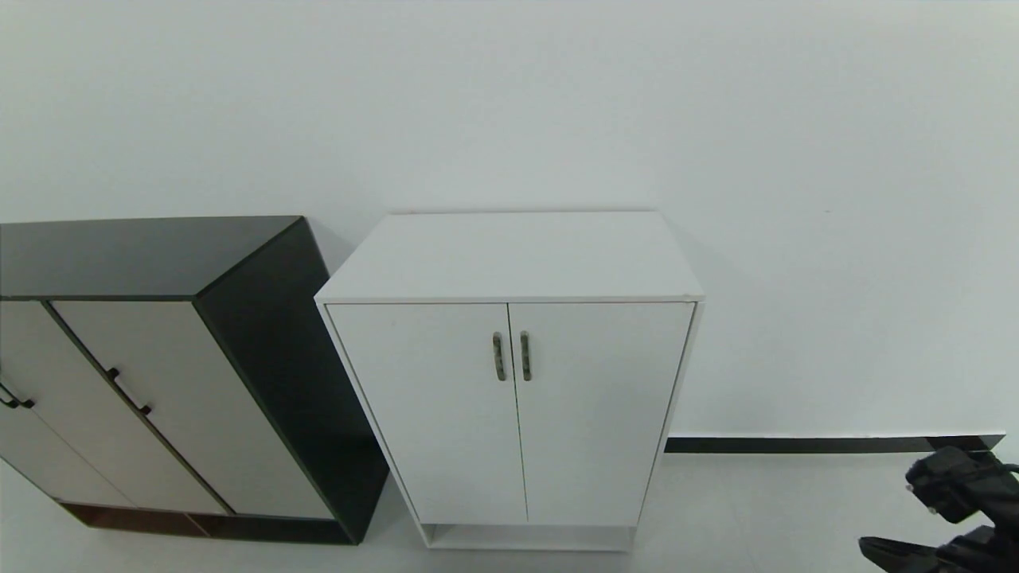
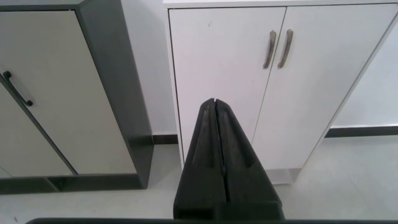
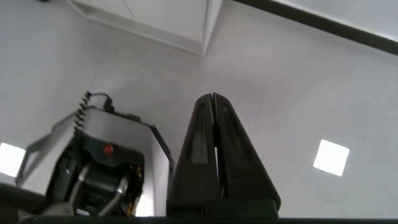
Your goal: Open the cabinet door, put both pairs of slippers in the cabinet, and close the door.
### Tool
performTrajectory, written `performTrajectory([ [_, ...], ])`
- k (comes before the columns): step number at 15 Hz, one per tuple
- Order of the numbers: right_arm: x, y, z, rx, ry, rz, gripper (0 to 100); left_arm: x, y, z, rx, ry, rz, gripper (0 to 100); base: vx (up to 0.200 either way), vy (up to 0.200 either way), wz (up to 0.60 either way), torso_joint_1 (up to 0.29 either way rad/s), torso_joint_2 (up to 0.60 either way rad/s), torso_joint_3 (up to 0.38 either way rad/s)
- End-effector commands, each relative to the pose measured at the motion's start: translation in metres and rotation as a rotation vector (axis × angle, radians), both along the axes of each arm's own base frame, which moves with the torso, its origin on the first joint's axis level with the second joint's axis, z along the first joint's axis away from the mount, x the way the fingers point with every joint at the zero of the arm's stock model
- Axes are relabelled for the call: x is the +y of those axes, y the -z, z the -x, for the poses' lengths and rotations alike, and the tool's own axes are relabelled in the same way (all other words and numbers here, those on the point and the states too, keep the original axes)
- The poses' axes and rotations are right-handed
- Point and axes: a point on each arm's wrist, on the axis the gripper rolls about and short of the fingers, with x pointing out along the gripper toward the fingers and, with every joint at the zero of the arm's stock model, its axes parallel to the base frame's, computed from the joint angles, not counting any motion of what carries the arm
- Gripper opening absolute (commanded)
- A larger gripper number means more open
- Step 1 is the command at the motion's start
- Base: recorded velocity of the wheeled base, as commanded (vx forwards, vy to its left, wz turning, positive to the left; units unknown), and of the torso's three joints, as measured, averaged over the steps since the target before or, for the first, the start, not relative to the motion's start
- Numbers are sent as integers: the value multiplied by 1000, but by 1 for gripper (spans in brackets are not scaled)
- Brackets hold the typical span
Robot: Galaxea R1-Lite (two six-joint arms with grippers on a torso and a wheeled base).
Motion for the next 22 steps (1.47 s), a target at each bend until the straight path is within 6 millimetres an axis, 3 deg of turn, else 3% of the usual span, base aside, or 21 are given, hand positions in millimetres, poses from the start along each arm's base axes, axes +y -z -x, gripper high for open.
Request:
performTrajectory([
  [1,-14,6,26,-33,36,5,0,0,0,0,0,-1,0,0,0,0,0,0,0,0],
  [10,-34,10,88,-55,67,-5,0,0,0,0,0,-1,0,0,0,0,0,0,0,0],
  [17,-38,9,99,-127,102,-56,0,0,0,0,0,-1,1,0,0,0,0,0,0,0],
  [22,-36,9,102,-130,12,-142,0,0,0,0,0,-1,0,0,0,0,0,0,0,0],
])
